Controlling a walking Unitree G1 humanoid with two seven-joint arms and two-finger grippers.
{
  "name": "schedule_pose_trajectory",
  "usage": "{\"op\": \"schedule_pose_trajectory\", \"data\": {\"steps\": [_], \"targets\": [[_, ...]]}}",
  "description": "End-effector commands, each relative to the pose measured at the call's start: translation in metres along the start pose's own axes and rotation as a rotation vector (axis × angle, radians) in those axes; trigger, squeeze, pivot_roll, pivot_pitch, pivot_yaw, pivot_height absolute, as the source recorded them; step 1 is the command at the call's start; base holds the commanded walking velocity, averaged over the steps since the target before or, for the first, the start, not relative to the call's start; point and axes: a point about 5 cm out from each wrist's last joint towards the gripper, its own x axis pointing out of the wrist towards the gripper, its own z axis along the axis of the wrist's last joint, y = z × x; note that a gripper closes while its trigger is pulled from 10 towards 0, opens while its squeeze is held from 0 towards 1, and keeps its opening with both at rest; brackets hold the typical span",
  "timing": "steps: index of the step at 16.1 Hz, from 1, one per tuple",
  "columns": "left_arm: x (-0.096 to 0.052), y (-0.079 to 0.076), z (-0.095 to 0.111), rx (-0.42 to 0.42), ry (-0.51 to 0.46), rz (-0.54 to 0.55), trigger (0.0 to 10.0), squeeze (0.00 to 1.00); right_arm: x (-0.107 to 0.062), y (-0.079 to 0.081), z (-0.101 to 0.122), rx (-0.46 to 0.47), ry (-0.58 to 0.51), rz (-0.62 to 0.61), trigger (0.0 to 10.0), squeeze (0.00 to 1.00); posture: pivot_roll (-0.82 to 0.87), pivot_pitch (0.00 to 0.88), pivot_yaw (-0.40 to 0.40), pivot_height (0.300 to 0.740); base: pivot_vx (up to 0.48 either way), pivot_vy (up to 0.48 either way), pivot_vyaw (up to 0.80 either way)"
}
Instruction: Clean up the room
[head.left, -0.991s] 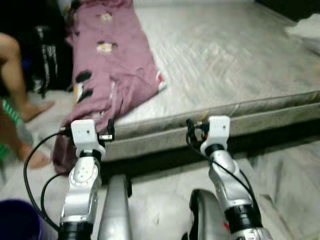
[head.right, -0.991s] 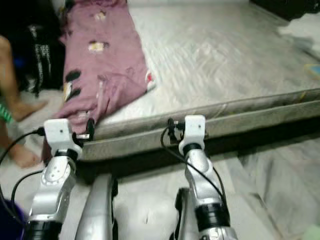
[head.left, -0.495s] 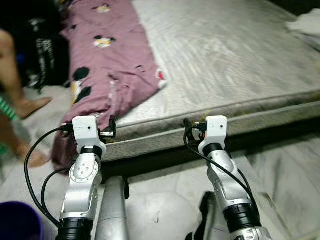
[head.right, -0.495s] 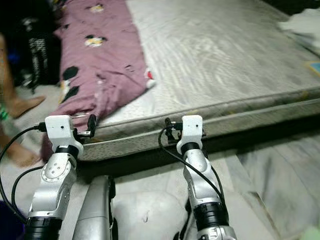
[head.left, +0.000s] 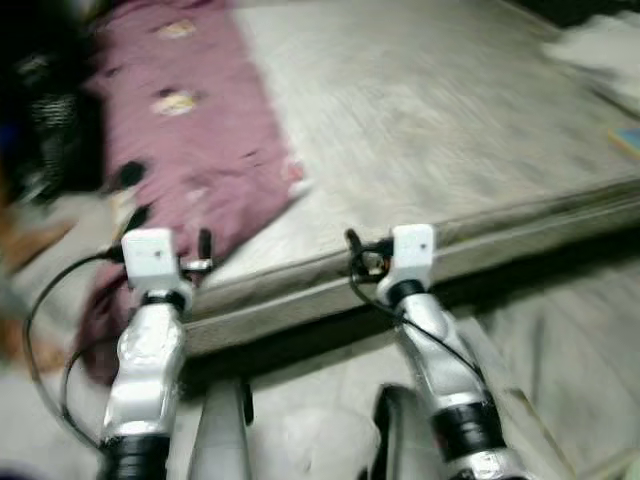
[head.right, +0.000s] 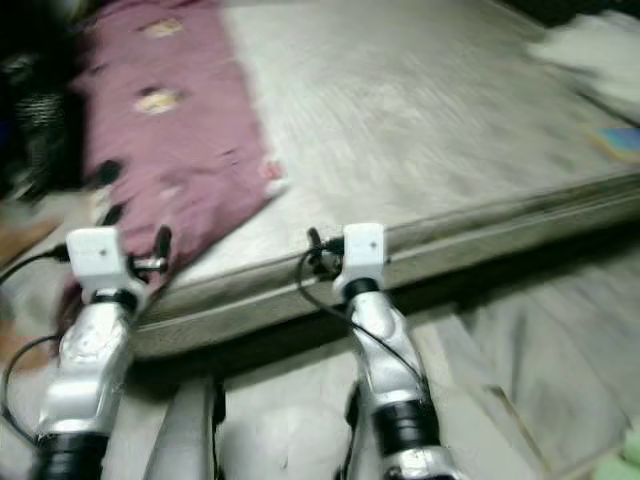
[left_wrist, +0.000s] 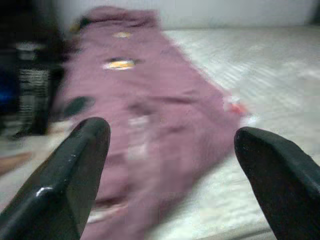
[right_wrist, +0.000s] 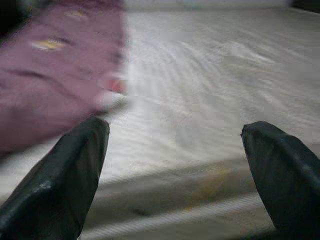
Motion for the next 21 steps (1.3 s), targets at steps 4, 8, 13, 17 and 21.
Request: {"op": "schedule_pose_trajectory", "data": {"steps": [4,8,13,17,21], "targets": [[-0.001,-0.005,-0.004,0.007,0.022,-0.026,10.0,0.00,0.001,-0.004,0.002,0.003,-0.006,-0.011,10.0,0.00,0.07,0.045,-0.015,0.537,0.384,0.000,0.00],[0.000,-0.005,-0.005,0.004,0.023,-0.007,10.0,0.00,0.001,-0.003,0.001,0.006,-0.005,-0.011,10.0,0.00,0.07,0.045,-0.014,0.537,0.000,0.000,0.00],[0.001,-0.002,-0.006,0.018,0.027,0.026,10.0,0.00,0.000,0.000,0.003,-0.015,-0.021,0.024,10.0,0.00,0.07,0.041,-0.014,0.537,0.000,0.000,0.43],[0.003,0.007,-0.008,0.048,0.038,0.084,10.0,0.00,0.000,-0.001,0.002,-0.009,-0.013,0.020,10.0,0.00,0.07,0.040,-0.016,0.537,0.000,0.000,0.78],[0.016,0.023,-0.013,0.049,0.081,0.166,10.0,0.00,-0.007,-0.016,0.000,-0.045,0.034,-0.026,10.0,0.00,0.03,0.056,-0.023,0.537,0.000,0.000,0.39]]}}
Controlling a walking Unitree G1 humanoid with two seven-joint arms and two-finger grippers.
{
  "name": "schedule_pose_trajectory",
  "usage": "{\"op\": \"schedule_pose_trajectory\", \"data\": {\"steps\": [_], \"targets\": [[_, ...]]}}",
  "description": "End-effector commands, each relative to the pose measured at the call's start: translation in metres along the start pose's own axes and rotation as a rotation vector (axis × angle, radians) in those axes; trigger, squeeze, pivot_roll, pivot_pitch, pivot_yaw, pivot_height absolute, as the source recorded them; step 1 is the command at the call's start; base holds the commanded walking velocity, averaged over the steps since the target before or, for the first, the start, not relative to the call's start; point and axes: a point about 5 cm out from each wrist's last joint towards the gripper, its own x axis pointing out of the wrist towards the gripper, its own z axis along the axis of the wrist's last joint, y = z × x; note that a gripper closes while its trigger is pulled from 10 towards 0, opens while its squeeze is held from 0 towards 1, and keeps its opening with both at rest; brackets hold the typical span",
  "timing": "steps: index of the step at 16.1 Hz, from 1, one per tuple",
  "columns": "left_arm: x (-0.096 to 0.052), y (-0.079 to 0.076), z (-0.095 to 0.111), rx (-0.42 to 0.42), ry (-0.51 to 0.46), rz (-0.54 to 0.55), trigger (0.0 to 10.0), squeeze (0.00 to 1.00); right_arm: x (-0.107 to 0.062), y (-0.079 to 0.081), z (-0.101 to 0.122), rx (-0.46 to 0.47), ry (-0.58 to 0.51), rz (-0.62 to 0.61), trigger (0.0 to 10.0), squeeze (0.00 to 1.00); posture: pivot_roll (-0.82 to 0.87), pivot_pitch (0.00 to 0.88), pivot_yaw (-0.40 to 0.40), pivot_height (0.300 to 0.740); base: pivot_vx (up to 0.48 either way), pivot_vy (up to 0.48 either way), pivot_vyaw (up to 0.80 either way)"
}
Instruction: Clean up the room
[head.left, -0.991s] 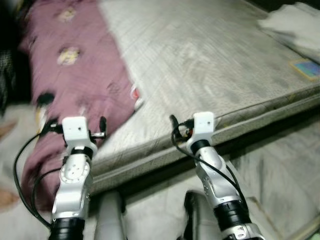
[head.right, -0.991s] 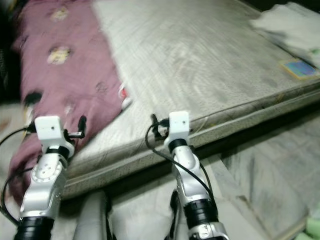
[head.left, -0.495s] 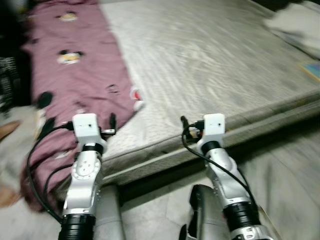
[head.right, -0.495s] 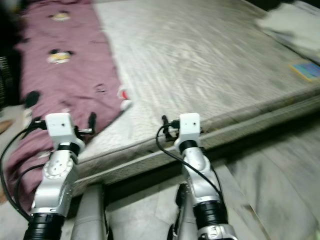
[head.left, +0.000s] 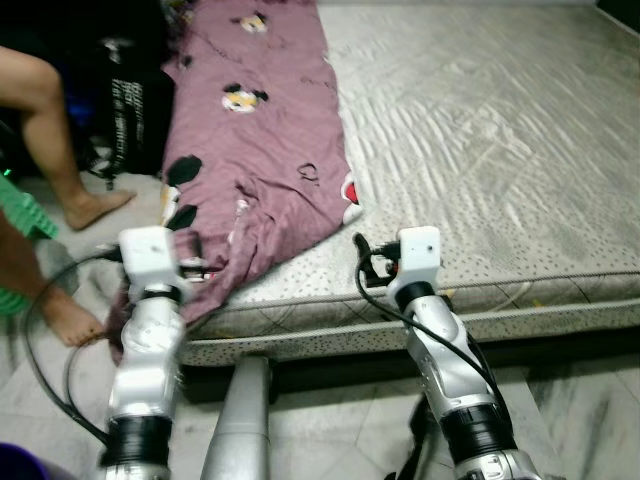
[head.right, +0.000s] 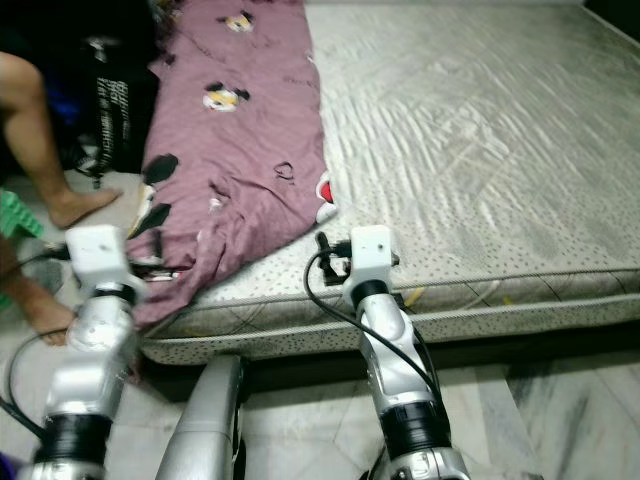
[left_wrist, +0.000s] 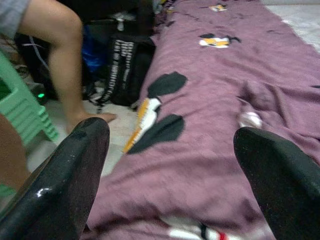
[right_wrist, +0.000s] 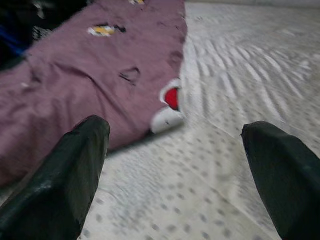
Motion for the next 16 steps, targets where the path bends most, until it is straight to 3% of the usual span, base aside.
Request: {"op": "schedule_pose_trajectory", "data": {"steps": [1,2,3,5,7,9,11,14,15,16], "targets": [[0.001,-0.003,-0.005,-0.011,0.026,0.001,10.0,0.00,-0.005,-0.014,0.000,-0.005,0.014,-0.040,10.0,0.00,0.03,0.061,-0.024,0.537,0.000,0.000,0.00],[0.003,-0.003,-0.008,-0.005,0.045,-0.003,10.0,0.00,-0.011,-0.021,0.001,-0.023,0.016,-0.054,10.0,0.00,0.01,0.071,-0.026,0.537,0.000,0.000,0.00],[0.011,-0.005,-0.014,0.000,0.090,-0.022,10.0,0.00,-0.027,-0.044,0.003,-0.069,0.020,-0.103,10.0,0.00,-0.03,0.098,-0.025,0.537,0.000,0.000,0.00],[0.021,-0.008,-0.015,0.018,0.116,-0.048,10.0,0.00,-0.051,-0.073,0.002,-0.135,0.034,-0.181,10.0,0.00,-0.08,0.125,-0.028,0.537,0.000,0.000,0.00],[0.033,-0.015,-0.018,0.037,0.164,-0.080,10.0,0.00,-0.085,-0.099,-0.001,-0.204,0.092,-0.262,10.0,0.00,-0.14,0.174,-0.026,0.537,0.000,0.000,0.00],[0.038,-0.026,-0.031,0.062,0.239,-0.134,10.0,0.00,-0.110,-0.111,0.002,-0.243,0.141,-0.300,10.0,0.00,-0.18,0.206,-0.023,0.537,0.000,0.000,0.00],[0.039,-0.037,-0.034,0.074,0.269,-0.170,10.0,0.00,-0.118,-0.115,0.002,-0.254,0.159,-0.316,10.0,0.00,-0.20,0.222,-0.022,0.537,0.000,0.000,0.00],[0.029,-0.085,-0.041,0.117,0.332,-0.360,10.0,0.00,-0.123,-0.118,0.002,-0.269,0.174,-0.328,10.0,0.00,-0.20,0.228,-0.014,0.537,0.000,0.000,0.00],[0.019,-0.105,-0.046,0.163,0.354,-0.466,10.0,0.00,-0.122,-0.119,0.002,-0.270,0.176,-0.332,10.0,0.00,-0.20,0.228,-0.012,0.537,0.000,0.000,0.00],[0.003,-0.131,-0.054,0.252,0.364,-0.639,10.0,0.00,-0.121,-0.118,0.003,-0.268,0.178,-0.338,10.0,0.00,-0.20,0.221,-0.008,0.537,0.000,0.000,0.00]]}}
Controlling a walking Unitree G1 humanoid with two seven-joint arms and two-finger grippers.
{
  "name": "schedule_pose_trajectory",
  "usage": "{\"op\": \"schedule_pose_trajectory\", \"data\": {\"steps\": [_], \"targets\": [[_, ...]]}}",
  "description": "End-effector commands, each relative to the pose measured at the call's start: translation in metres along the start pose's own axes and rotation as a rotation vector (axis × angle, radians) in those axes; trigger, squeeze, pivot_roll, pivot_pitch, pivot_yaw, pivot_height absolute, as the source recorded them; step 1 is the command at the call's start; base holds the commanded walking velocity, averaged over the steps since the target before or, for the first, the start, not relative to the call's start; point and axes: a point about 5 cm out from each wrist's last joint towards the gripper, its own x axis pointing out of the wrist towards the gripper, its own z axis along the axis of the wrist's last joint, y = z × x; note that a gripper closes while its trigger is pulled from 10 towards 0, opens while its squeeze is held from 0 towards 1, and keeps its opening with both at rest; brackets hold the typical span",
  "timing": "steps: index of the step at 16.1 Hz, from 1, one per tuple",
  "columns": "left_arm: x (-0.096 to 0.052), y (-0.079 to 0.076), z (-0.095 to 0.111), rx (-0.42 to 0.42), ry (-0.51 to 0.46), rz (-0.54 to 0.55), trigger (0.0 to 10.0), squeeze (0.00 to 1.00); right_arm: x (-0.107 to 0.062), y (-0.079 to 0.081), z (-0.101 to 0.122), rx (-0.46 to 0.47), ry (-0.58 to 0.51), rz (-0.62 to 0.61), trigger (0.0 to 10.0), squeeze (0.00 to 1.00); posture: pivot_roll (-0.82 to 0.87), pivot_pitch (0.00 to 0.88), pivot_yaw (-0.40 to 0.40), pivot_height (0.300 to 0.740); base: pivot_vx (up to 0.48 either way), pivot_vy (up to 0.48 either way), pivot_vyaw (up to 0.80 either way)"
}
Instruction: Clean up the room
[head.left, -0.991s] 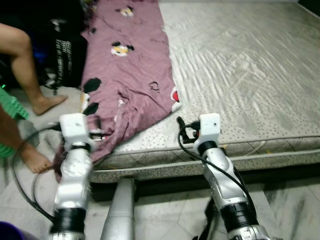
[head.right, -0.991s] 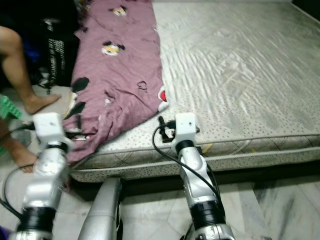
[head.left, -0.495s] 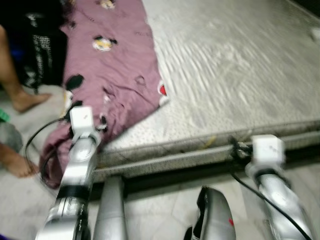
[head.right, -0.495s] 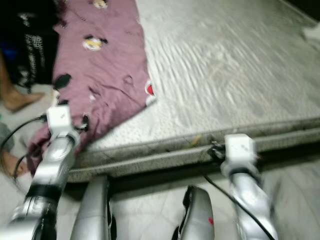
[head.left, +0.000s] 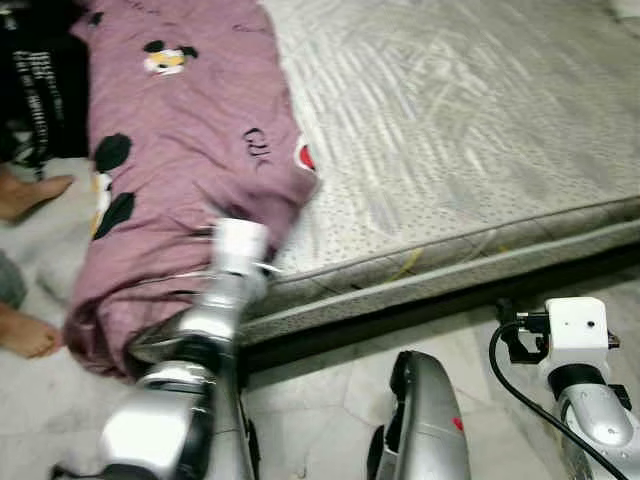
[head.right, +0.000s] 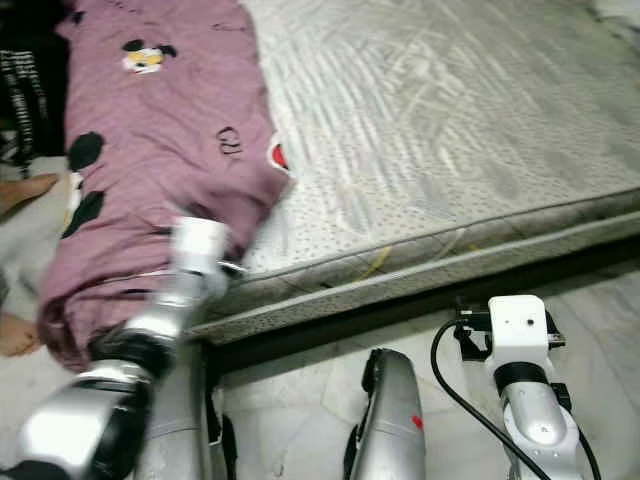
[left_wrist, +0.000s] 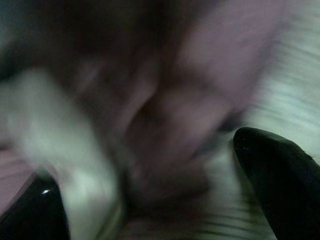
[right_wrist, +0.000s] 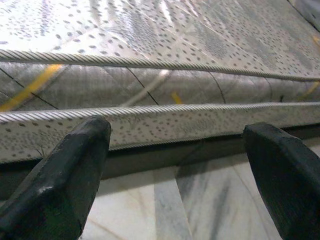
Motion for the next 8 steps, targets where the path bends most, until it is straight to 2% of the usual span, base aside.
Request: {"op": "schedule_pose_trajectory", "data": {"steps": [1,2,4,6,7,8], "targets": [[0.000,-0.035,-0.009,0.106,0.028,-0.181,10.0,0.00,-0.003,-0.004,0.002,-0.007,0.005,-0.019,10.0,0.00,-0.20,0.219,-0.007,0.537,0.000,0.000,0.00],[0.000,-0.036,-0.009,0.110,0.027,-0.186,10.0,0.00,-0.003,-0.004,0.003,-0.007,0.005,-0.019,10.0,0.00,-0.20,0.219,-0.007,0.537,0.000,0.000,0.00],[-0.009,-0.076,-0.016,0.309,-0.005,-0.425,10.0,0.00,0.004,0.000,0.005,-0.002,-0.007,-0.017,10.0,0.00,-0.19,0.194,-0.001,0.537,0.000,0.000,0.00],[-0.012,-0.086,-0.020,0.360,-0.019,-0.492,10.0,0.00,0.006,0.002,0.006,0.002,-0.013,-0.016,10.0,0.00,-0.18,0.185,0.000,0.537,0.000,0.000,0.00],[-0.017,-0.096,-0.023,0.412,-0.035,-0.594,10.0,0.00,0.012,0.005,0.008,0.008,-0.022,-0.012,10.0,0.00,-0.17,0.169,0.003,0.537,0.000,0.000,0.00],[-0.019,-0.099,-0.022,0.421,-0.046,-0.639,10.0,0.00,0.016,0.007,0.010,0.012,-0.029,-0.010,10.0,0.00,-0.17,0.159,0.003,0.537,0.000,0.000,0.00]]}}
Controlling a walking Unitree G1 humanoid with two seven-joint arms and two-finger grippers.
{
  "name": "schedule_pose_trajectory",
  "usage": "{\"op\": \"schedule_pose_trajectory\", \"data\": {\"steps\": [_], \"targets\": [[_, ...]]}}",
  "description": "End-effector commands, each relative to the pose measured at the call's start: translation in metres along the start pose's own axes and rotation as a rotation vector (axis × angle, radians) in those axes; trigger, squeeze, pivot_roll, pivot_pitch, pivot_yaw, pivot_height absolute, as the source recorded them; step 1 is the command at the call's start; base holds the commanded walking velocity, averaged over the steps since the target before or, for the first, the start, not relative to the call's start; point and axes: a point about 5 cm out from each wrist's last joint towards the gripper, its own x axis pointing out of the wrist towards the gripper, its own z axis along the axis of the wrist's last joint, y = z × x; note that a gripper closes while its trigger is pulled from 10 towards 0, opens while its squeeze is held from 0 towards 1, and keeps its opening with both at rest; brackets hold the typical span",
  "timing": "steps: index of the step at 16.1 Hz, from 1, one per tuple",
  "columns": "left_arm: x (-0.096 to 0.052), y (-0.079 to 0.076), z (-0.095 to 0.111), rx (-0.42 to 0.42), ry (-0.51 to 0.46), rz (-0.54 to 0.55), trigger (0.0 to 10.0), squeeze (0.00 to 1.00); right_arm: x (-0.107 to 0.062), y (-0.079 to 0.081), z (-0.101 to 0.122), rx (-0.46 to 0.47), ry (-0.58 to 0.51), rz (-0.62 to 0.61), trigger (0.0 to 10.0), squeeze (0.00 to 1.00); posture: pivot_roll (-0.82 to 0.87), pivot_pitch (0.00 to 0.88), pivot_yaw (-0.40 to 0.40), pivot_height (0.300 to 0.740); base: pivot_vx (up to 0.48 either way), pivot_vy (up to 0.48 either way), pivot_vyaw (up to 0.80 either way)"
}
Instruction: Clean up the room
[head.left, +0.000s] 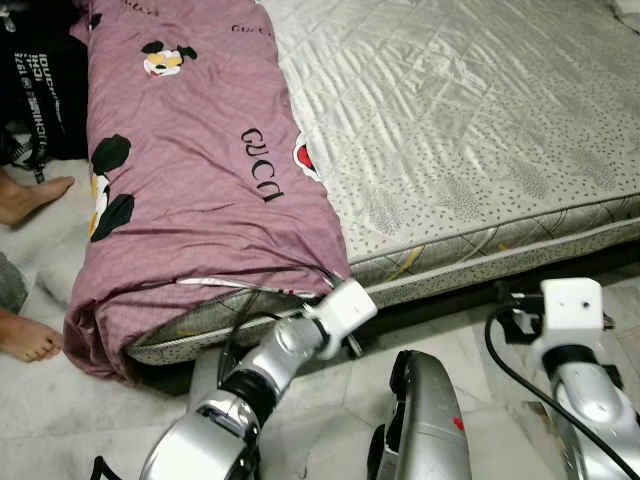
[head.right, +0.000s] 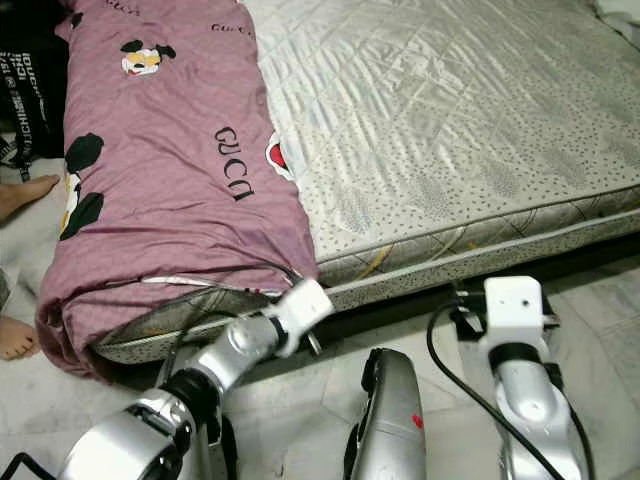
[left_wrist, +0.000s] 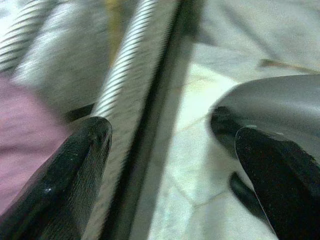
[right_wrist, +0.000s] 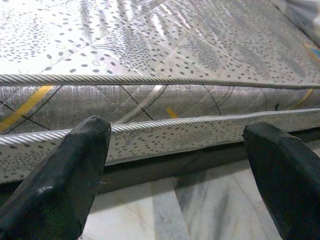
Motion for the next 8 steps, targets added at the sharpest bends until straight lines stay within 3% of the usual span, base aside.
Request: {"op": "schedule_pose_trajectory", "data": {"steps": [1,4,5,6,7,8], "targets": [[-0.001,0.000,0.004,0.030,-0.028,-0.022,10.0,0.00,0.002,0.003,-0.001,-0.001,-0.001,0.001,10.0,0.00,-0.16,0.151,0.003,0.537,0.000,0.000,0.00],[-0.007,0.027,0.029,0.080,-0.134,0.090,10.0,0.00,0.012,0.008,0.003,0.012,-0.024,0.001,10.0,0.00,-0.15,0.124,0.006,0.537,0.000,0.000,0.00],[-0.011,0.041,0.044,0.072,-0.209,0.178,10.0,0.00,0.014,0.009,0.005,0.015,-0.030,0.000,10.0,0.00,-0.15,0.116,0.008,0.537,0.000,0.000,0.00],[-0.023,0.067,0.063,0.036,-0.314,0.356,10.0,0.00,0.017,0.010,0.006,0.020,-0.037,-0.005,10.0,0.00,-0.14,0.110,0.011,0.537,0.000,0.000,0.00],[-0.032,0.083,0.067,-0.022,-0.349,0.468,10.0,0.00,0.017,0.010,0.006,0.023,-0.041,-0.009,10.0,0.00,-0.14,0.108,0.013,0.537,0.000,0.000,0.00],[-0.036,0.088,0.068,-0.042,-0.355,0.502,10.0,0.00,0.017,0.010,0.006,0.023,-0.042,-0.009,10.0,0.00,-0.14,0.108,0.013,0.537,0.000,0.000,0.00]]}}
